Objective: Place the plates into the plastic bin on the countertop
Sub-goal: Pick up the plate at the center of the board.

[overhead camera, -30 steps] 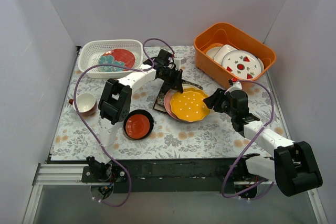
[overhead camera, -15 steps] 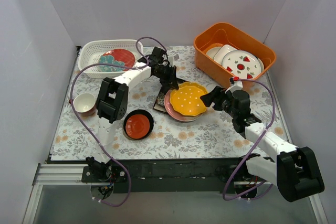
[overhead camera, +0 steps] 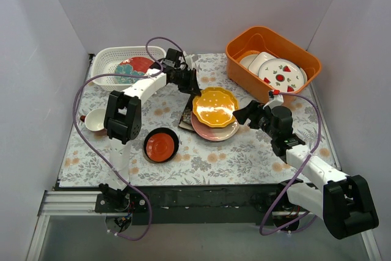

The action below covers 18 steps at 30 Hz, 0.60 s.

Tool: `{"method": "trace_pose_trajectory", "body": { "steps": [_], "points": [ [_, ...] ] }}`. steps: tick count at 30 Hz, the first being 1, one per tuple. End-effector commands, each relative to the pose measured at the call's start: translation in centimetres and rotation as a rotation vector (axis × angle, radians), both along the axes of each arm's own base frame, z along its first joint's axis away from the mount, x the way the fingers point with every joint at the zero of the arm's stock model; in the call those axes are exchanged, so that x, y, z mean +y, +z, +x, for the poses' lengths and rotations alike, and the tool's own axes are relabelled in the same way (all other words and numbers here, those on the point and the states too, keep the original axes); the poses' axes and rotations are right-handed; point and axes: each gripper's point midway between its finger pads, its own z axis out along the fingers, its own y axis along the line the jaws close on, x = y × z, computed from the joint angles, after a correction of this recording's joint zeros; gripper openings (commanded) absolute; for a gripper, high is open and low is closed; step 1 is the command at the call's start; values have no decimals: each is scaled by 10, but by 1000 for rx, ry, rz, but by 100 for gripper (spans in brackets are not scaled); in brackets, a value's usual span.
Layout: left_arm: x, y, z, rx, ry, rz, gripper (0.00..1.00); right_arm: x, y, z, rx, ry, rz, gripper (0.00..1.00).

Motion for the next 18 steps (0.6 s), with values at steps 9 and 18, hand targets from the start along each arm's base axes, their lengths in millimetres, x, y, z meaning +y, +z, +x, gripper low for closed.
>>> {"method": "trace_pose_trajectory", "body": {
  "steps": [9,18],
  "points": [
    [18,111,9,-134,27,-212,0,1,9,4,-49,-6,21,91],
    [40,116,22,-143,84,-223,0,3,9,3,-59,6,25,96]
  ]
}}
